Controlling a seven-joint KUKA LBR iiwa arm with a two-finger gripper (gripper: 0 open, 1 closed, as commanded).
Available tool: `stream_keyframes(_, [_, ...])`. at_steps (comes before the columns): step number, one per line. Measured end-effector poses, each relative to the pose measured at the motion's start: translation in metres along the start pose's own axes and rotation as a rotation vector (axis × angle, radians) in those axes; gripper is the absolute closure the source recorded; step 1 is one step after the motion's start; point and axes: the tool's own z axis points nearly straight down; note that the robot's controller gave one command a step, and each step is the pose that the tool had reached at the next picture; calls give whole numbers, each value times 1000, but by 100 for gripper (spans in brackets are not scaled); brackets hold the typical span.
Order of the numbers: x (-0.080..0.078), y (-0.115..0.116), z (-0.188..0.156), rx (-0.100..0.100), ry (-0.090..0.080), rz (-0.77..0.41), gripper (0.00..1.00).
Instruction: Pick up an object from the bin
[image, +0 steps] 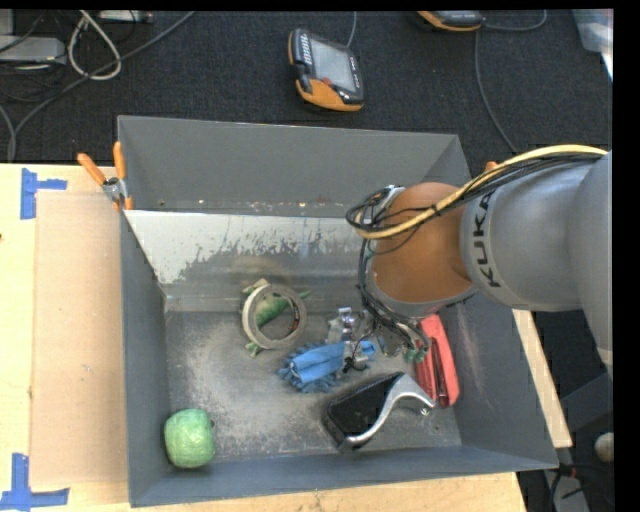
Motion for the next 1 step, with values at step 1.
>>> stream_keyframes(1, [-10,3,-94,-1,3,-17,100])
